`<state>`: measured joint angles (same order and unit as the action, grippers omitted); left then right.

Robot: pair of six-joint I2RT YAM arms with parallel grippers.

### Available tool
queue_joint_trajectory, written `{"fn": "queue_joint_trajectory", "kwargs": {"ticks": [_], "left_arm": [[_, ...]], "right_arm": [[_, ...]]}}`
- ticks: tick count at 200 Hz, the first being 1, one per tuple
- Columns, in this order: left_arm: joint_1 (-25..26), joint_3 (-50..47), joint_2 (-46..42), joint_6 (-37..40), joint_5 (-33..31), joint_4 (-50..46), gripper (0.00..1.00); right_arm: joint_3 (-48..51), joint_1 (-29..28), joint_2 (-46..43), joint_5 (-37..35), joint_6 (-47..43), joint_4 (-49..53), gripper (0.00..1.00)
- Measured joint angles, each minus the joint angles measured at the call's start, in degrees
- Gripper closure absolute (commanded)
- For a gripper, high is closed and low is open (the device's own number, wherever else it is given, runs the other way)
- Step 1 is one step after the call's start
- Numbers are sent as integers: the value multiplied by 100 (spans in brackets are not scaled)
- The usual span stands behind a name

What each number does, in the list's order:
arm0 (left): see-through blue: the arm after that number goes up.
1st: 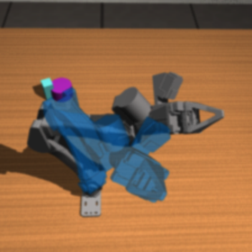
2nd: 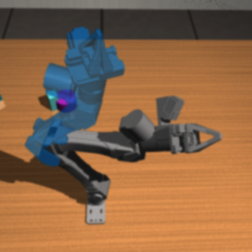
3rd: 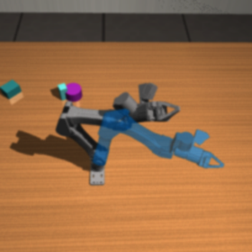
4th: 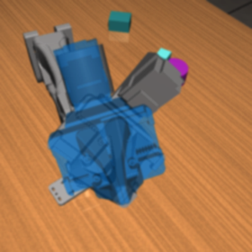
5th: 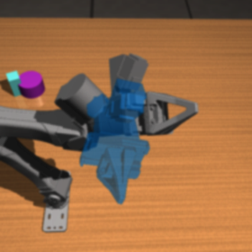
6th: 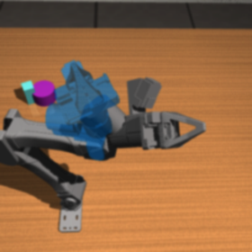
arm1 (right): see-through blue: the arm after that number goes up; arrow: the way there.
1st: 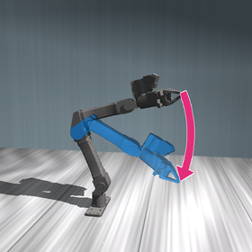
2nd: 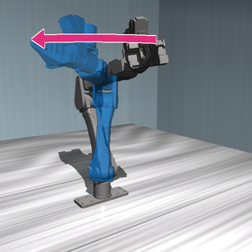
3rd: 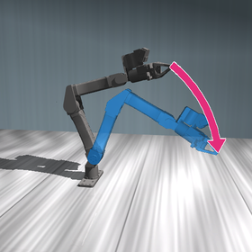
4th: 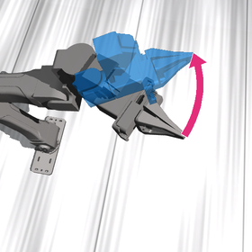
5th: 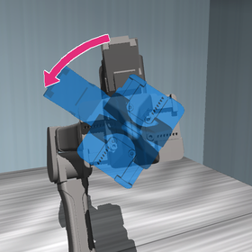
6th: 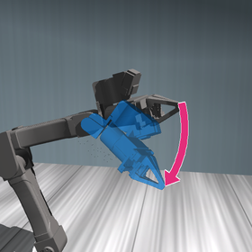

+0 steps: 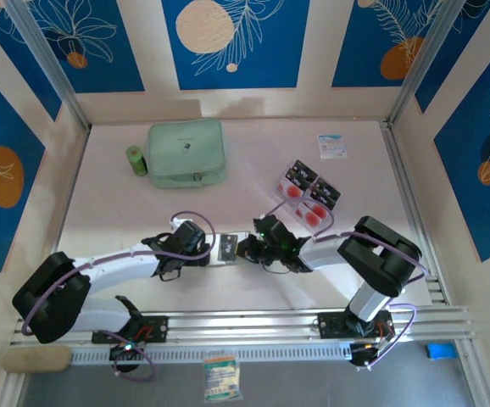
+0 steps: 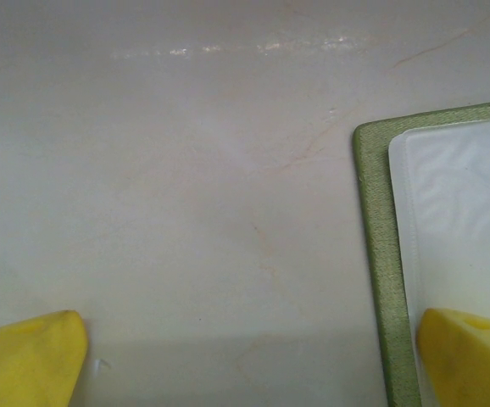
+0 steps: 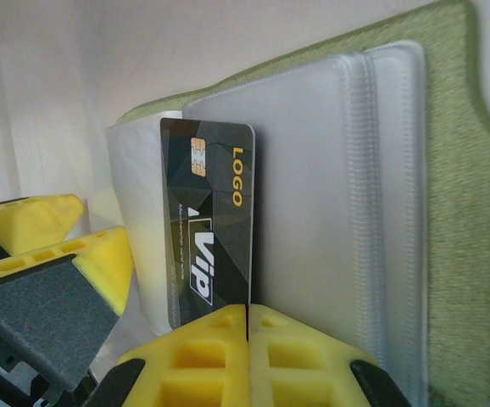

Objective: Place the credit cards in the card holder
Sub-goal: Insert the credit card into the card slot.

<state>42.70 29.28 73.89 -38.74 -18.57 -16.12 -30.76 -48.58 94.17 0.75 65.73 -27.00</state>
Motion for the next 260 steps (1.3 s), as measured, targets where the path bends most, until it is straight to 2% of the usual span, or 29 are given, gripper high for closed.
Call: {"fn": "queue_joint_trajectory", "kwargs": {"ticks": [66, 187, 224, 244, 260], "left_arm": [[0, 0, 0, 2, 0, 4, 0], [0, 0, 2, 0, 2, 20, 0], [0, 0, 2, -9, 2, 22, 0], [0, -15, 0, -42, 2, 33, 0], [0, -33, -22, -50, 2, 46, 0]], "right_arm": [[-210, 146, -4, 396, -267, 363, 100], [-997, 109, 608, 970, -544, 839, 100], [-1480, 17, 758, 1097, -918, 1388, 74], [-1543, 20, 575, 1088, -1154, 1742, 73], [-1541, 46, 326, 1027, -1307, 2039, 78]]}}
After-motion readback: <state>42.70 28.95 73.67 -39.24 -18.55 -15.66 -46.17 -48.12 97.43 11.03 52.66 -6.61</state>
